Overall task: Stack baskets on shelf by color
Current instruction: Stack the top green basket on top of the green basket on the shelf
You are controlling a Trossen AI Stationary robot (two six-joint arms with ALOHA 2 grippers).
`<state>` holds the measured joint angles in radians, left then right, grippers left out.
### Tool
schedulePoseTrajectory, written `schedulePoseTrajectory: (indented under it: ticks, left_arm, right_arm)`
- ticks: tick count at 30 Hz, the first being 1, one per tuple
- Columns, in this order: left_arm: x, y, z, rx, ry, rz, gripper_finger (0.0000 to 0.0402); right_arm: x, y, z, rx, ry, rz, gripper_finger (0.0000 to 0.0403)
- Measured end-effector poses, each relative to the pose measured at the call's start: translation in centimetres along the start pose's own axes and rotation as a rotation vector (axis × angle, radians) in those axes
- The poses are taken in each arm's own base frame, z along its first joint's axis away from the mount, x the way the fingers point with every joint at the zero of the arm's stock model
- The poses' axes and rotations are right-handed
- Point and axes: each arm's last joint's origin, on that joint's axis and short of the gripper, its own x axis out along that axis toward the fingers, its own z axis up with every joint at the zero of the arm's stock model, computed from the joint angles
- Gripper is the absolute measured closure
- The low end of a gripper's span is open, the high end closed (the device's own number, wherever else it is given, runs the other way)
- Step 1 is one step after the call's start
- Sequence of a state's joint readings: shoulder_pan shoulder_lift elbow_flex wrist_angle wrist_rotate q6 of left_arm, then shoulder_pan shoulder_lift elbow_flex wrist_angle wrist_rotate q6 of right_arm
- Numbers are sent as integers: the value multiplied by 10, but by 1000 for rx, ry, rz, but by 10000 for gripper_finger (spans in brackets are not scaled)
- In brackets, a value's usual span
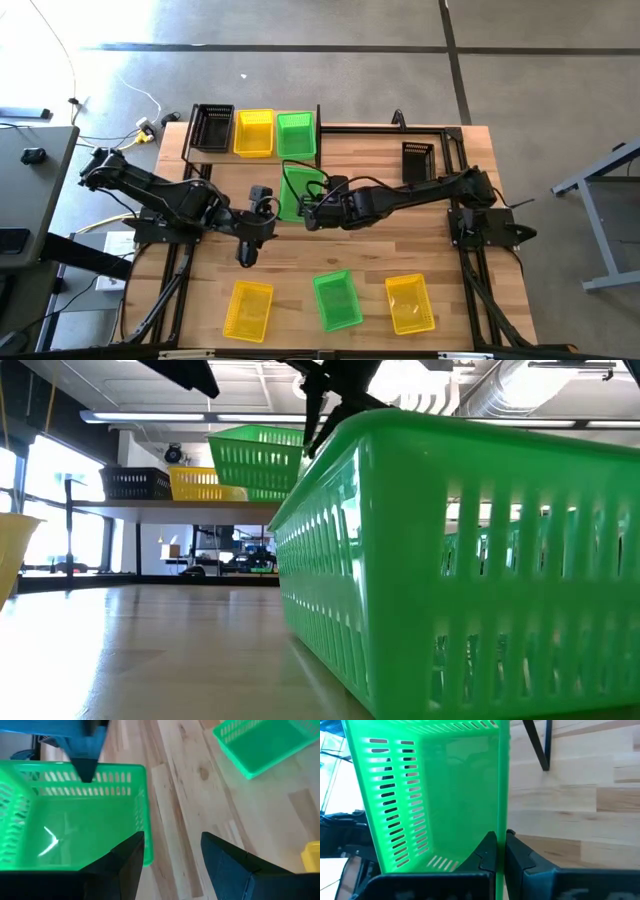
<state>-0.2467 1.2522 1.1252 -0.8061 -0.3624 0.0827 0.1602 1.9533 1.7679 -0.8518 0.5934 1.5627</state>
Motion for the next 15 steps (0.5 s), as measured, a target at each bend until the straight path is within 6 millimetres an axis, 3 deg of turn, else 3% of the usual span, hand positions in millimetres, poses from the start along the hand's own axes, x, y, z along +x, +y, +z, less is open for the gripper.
schedulePoseTrajectory:
  ticks: [8, 15]
  left_arm:
    - [15, -6, 2, 109, 72, 154, 216]
    - [23, -9, -1, 164, 130, 151, 216]
  right_arm:
    - [1, 5, 1, 17, -2, 40, 403]
    - [1, 6, 1, 23, 10, 57, 403]
